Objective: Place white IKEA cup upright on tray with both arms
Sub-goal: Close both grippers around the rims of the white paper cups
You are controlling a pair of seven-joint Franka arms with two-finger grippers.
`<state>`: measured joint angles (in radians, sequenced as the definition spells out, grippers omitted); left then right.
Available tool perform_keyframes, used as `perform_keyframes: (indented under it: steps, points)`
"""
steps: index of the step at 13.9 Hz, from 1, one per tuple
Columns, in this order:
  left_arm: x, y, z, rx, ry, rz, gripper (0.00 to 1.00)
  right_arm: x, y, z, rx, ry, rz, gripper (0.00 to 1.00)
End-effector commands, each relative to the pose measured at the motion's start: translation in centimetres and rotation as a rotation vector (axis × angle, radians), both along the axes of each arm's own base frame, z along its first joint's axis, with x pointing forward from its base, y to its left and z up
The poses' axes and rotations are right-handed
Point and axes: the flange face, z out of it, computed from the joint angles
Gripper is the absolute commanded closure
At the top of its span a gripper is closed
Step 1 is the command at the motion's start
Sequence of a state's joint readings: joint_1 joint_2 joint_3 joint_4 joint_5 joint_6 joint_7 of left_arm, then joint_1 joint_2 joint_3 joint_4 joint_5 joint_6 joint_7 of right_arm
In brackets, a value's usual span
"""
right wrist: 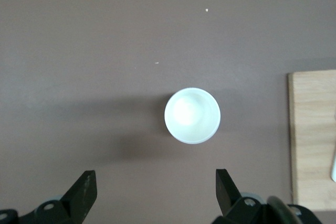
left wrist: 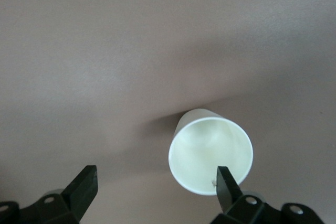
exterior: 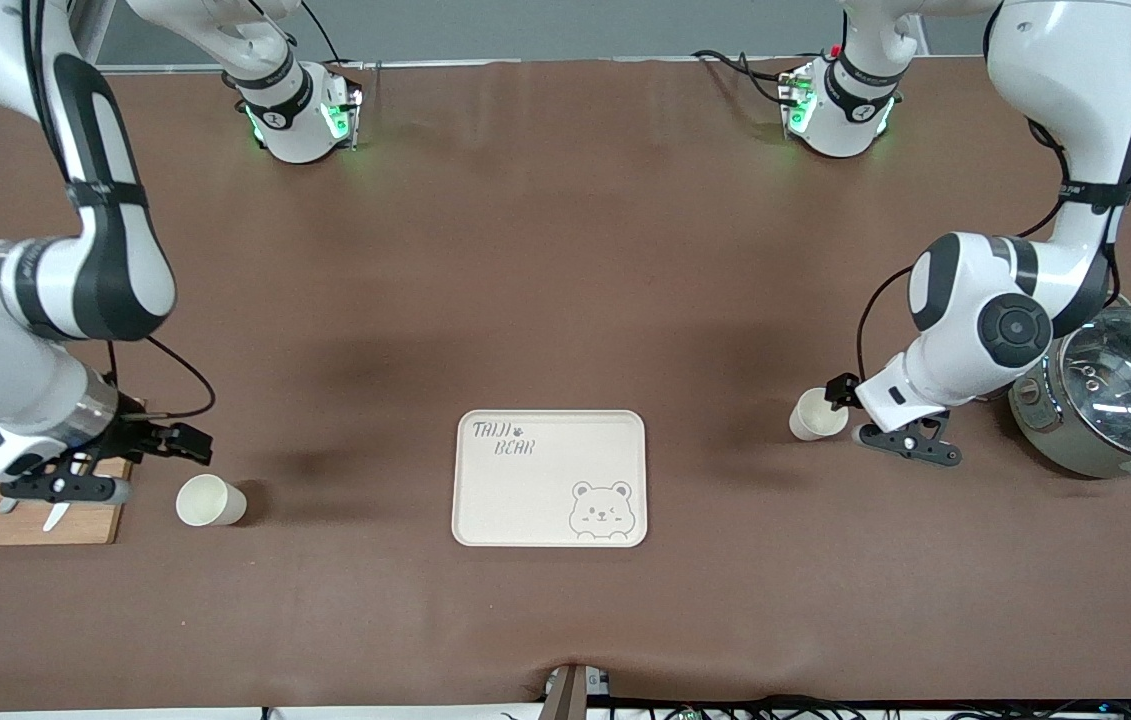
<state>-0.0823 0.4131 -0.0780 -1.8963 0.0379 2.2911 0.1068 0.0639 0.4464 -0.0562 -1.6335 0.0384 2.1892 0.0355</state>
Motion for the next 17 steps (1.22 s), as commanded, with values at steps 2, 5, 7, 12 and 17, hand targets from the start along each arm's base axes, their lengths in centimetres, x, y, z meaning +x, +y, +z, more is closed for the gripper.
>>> perform_keyframes:
  steps: [2, 5, 7, 12, 17]
  points:
    - [0.2, -0.2, -1.2, 0.007, -0.019, -0.023, 0.00, 1.8, 0.4, -4.6, -0.006, -0.029, -0.007, 0.00]
    - [0.2, -0.5, -2.6, 0.008, -0.007, -0.030, 0.00, 2.5, 0.2, -9.2, -0.012, -0.054, -0.010, 0.00]
    - [0.1, -0.9, -2.8, 0.007, -0.008, -0.035, 0.00, 2.7, 0.4, -11.2, -0.014, -0.065, -0.007, 0.00]
    - [0.0, -0.9, -3.5, 0.010, 0.002, -0.036, 0.00, 2.7, 0.0, -13.9, -0.028, -0.066, 0.019, 0.26]
    - [-0.1, -0.4, -5.0, 0.045, 0.020, -0.065, 0.00, 2.8, 0.0, -13.8, -0.033, -0.068, 0.036, 0.95]
